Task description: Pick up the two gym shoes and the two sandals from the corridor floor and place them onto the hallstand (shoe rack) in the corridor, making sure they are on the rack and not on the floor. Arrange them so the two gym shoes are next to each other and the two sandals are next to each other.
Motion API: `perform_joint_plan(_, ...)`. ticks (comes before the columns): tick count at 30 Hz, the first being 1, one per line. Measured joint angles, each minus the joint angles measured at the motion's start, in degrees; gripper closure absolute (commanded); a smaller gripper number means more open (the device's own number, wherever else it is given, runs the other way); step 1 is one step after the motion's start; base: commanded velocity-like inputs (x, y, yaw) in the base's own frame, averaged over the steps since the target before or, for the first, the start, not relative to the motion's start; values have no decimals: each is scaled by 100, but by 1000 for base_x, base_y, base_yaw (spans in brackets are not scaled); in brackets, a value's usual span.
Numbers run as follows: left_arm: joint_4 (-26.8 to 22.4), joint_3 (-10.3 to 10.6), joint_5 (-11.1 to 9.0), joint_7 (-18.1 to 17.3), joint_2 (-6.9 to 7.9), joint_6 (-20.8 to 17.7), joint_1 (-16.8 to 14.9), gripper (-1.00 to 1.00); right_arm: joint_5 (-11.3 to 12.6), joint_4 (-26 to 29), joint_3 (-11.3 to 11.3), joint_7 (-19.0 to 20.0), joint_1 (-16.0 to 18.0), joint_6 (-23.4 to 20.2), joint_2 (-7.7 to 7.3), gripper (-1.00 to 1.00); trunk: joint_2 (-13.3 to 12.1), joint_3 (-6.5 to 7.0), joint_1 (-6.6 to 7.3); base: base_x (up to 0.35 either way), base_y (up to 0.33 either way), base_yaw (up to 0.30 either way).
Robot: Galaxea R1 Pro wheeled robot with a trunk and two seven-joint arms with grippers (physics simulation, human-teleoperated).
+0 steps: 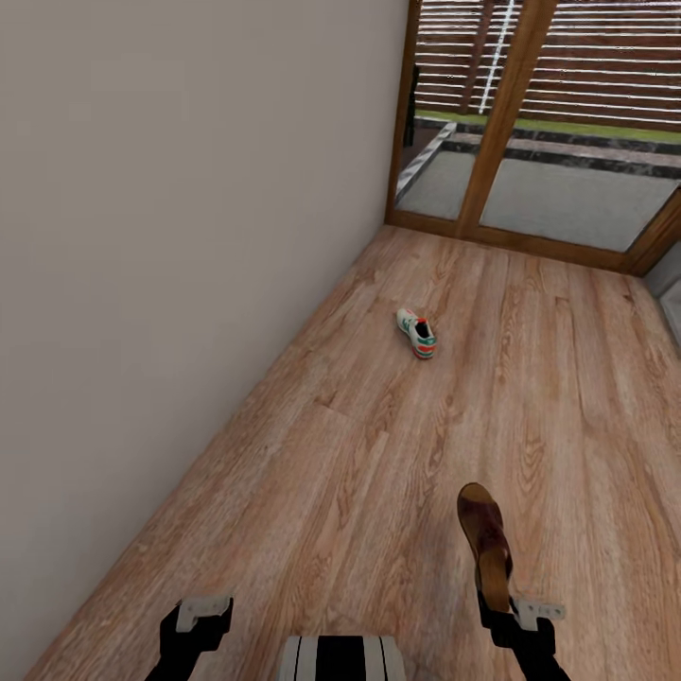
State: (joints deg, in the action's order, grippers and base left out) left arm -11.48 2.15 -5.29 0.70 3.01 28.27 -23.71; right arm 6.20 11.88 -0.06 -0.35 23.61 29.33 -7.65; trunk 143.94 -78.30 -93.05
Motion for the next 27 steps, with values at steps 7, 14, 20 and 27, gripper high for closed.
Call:
perform_joint_plan(7,-4,4,-91,-11,7,163,173,-100,0,-493,0,31,1,600,2,100,0,63,0,0,0,-1)
perform_joint_plan(14,28,5,-95,-11,12,204,198,-100,0,-607,0,37,1,740,7,100,-8,258,16,0,0,0)
perform_joint_plan(20,42,9,-95,-9,13,211,202,-100,0,-625,0,32,1,757,8,100,-16,445,31,0,0,0)
perform_joint_plan(27,53,13,-95,-9,4,214,203,-100,-6,-630,8,31,1,757,27,100,-25,662,49,0,0,0)
